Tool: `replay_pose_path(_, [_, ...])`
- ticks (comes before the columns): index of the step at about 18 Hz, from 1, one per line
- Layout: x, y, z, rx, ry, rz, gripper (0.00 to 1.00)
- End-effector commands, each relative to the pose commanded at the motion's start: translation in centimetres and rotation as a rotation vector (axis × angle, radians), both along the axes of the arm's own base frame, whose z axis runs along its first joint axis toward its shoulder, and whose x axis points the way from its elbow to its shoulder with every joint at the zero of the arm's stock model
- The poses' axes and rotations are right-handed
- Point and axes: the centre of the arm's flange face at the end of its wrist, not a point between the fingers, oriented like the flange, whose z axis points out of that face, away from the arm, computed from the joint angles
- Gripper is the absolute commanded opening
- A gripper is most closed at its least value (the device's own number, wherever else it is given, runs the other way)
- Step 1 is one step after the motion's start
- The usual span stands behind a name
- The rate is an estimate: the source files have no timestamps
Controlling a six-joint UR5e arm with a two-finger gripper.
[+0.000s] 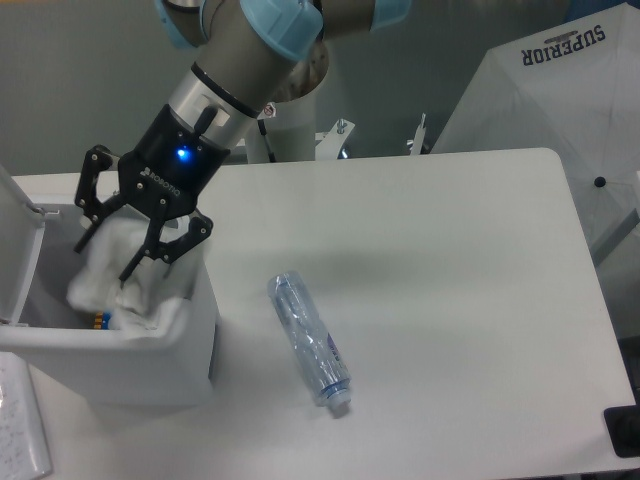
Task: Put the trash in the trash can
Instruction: 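Open the gripper to drop the tissue into the bin, then move the open gripper over the clear plastic bottle's cap end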
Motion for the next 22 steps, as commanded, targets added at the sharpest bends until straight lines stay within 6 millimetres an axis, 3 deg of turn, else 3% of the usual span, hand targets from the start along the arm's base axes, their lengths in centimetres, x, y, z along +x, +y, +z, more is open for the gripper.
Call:
replay_pose_path(3, [-0.8,-0.2,0.6,0.008,0.009,0.013,1.00])
replay_pose_path(7, [-6.7,-2.6,2.5,0.037,0.044,0.112,1.00])
replay_pose_path(11, [-12.7,-3.5,1.6,0.000,0.078,0.205,1.00])
replay_pose_path(13, [-15.0,-3.6,-0.6,-0.088,0.138,0.263,1.00])
replay_pose_path(14, [-18.4,-4.6,-3.5,-0.168,0.168,0.320,1.00])
replay_pose_path(18, [-24.8,-5.3,-9.6,-0.286,0.207,0.348,1.00])
replay_pose_path(22, [-28.7,-4.6,-14.7,-0.416,0.237,0.383,1.00])
